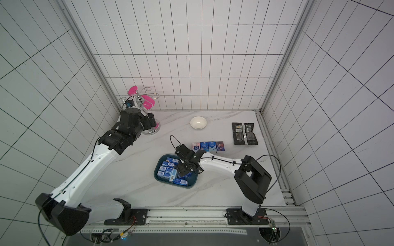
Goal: Take the pocket tissues out of the storage box
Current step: Pick up the pocket tissues from the storage box.
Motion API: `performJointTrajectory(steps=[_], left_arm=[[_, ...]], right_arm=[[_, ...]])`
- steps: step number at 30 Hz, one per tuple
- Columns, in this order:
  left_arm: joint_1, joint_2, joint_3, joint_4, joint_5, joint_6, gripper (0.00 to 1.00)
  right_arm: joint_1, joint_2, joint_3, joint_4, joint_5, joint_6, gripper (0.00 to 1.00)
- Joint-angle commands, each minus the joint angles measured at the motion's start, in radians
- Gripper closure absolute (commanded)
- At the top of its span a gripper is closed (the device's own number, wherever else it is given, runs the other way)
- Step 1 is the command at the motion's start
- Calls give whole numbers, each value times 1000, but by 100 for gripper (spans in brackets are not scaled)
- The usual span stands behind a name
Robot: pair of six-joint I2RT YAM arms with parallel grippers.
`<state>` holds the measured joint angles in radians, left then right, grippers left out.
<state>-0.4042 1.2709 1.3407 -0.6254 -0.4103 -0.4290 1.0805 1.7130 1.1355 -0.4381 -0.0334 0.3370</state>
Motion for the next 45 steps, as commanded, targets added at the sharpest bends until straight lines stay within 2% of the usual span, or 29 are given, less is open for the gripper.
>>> performJointTrajectory(steps=[1,7,19,26,34,38,41,45], left_arm=[[-2,-22,9,3,0,8,2],[-2,-19,11,4,2,8,2],[-2,-29,11,-2,-2,13,2],[-2,-33,10,-2,1,11,2],[-2,-27,10,6,6,8,2],[-2,-26,8,9,7,7,2],[-2,-26,8,7,8,11,2],[-2,-31,17,-5,11,24,2]], right_arm=[[12,14,38,11,-14,3,22],[15,-10,35,13,-17,-13,20],[16,62,37,24,-22,-18,17],[15,45,33,21,30,-15,27],[15,-97,7,20,48,-6,30],[11,-201,-16,-14,99,-6,29],[-32,-269,-33,-88,141,-3,29],[-146,-352,-119,-196,178,28,29]])
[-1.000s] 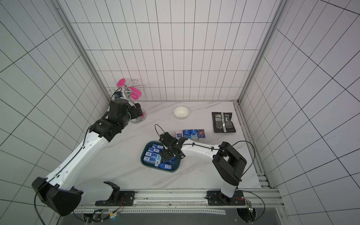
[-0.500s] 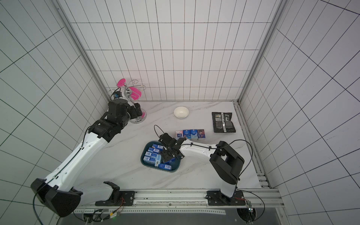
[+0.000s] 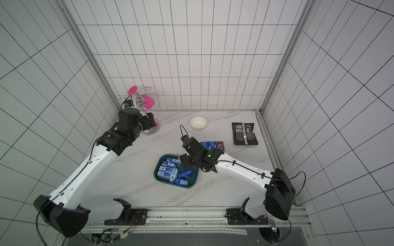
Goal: Take the pocket tissues out of the storage box
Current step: Pick up the pocket tissues from the storage box, then place the pocket tissues at the center of the board.
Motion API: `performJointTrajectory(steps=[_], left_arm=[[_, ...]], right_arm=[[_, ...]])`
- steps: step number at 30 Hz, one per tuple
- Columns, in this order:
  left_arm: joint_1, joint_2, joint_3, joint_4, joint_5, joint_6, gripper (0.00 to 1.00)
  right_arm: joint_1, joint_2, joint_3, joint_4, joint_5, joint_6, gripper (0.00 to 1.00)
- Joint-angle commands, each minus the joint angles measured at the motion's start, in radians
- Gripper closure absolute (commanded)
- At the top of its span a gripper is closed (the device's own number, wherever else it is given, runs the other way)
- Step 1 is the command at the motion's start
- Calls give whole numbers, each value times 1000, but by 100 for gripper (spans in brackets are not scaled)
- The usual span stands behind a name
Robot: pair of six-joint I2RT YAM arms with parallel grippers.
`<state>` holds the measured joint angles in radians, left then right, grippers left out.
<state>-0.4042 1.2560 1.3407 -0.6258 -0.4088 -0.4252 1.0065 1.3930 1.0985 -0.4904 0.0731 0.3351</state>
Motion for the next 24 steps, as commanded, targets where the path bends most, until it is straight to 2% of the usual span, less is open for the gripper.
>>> performJointTrajectory(steps=[1,5,9,14,20,24], left_arm=[[-2,-19,16,-3,9,24,2],[-2,-17,14,5,12,23,2],[-4,0,33,3,33,17,2],[-7,-2,25,11,41,16,2],[-7,-1,21,5,57,15,2],[-7,-13,20,6,46,16,2]], right_arm=[[-96,-51,-100,-169,72,37,29],[-165,-143,-203,-209,37,79,29],[-199,-162,-248,-282,30,134,30],[-201,-86,-285,-289,-50,159,31],[-215,2,-247,-292,-108,137,31],[-230,70,-202,-304,-102,105,26]])
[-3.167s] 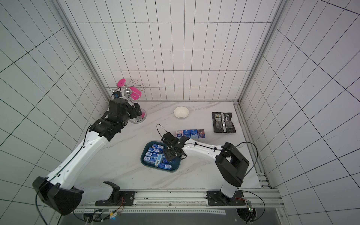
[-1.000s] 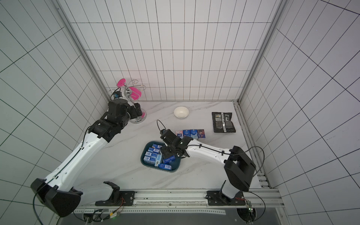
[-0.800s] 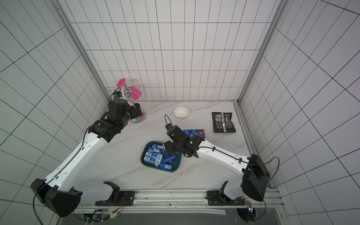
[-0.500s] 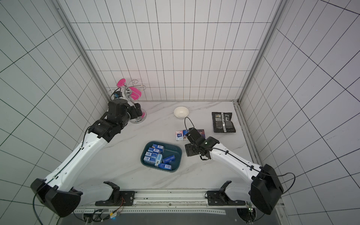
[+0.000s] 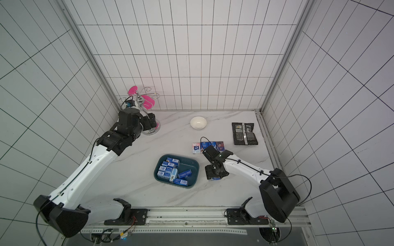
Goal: Take the pocket tissues out of the storage box
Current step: Place the pocket tissues at the center of the board.
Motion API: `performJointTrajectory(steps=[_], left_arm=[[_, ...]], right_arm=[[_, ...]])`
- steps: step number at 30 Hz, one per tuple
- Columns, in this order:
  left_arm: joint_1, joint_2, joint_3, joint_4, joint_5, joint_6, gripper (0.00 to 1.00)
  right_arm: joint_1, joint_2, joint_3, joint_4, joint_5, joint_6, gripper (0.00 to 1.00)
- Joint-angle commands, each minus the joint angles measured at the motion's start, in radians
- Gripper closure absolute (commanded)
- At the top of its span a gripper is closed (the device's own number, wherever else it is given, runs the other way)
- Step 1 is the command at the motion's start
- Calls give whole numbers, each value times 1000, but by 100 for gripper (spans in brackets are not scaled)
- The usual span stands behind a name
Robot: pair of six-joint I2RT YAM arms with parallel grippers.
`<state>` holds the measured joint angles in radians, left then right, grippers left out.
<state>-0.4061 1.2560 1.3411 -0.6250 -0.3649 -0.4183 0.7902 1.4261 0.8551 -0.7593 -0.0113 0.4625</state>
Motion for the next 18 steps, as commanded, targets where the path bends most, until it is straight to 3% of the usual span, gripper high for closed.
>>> performJointTrajectory(steps=[1,10,18], left_arm=[[-4,-15,18,7,1,9,2],[-5,-13,10,8,-3,6,2],[-5,-10,9,8,-6,6,2]], right_arm=[[-21,54,51,-34,-21,-32,26],[-81,166,194,-46,-30,-112,20],[-119,119,213,-75,-27,-155,18]])
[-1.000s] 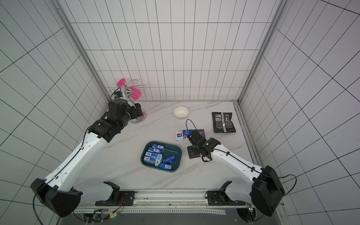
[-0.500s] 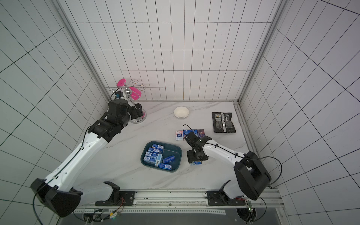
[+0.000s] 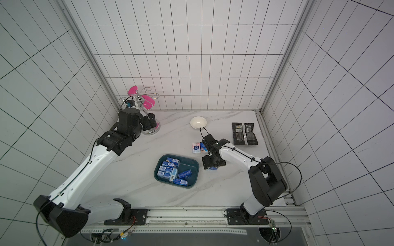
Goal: Take the pocket tissues out of the storage box
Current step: Place the pocket tissues at the center of the board.
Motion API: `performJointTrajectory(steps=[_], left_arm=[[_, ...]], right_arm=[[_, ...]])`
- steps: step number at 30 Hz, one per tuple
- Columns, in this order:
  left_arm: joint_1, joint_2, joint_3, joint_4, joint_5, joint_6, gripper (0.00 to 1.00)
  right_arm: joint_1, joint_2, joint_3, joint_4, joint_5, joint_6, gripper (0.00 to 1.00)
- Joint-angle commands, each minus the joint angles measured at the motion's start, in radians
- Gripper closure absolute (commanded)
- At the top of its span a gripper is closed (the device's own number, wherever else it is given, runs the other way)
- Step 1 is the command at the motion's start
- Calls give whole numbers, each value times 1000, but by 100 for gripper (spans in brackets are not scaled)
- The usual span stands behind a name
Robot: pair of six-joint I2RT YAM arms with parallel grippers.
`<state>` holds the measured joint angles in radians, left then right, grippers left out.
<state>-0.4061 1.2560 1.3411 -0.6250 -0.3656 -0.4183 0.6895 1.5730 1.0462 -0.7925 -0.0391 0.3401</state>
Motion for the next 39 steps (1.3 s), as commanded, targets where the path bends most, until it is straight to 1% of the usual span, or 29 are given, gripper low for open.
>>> performJointTrajectory(steps=[1,7,11,14,19,21,23,25,30,39], left_arm=[[-5,-9,9,10,-4,6,2],[-7,2,12,13,1,1,2],[-6,5,25,5,-5,12,2],[-5,1,30,6,-10,19,2],[-4,13,59,-3,-10,27,2],[-4,19,64,-3,-10,28,2],[-5,26,69,-2,-7,27,2],[-5,31,68,-2,-4,21,2],[-5,30,60,-2,-5,23,2],[-5,23,62,-12,-23,36,2]], right_arm=[[-25,-25,20,-42,1,-35,18],[-57,-43,9,-19,4,-39,18],[-59,-98,16,-3,-1,-33,22],[-58,-139,3,1,-17,-17,32],[-45,-217,-51,7,-83,16,54],[-32,-243,-75,24,-120,28,60],[-20,-245,-94,48,-171,36,63],[-5,-225,-106,82,-190,43,64],[2,-163,-110,160,-183,60,65],[-12,-73,-80,196,-168,54,63]])
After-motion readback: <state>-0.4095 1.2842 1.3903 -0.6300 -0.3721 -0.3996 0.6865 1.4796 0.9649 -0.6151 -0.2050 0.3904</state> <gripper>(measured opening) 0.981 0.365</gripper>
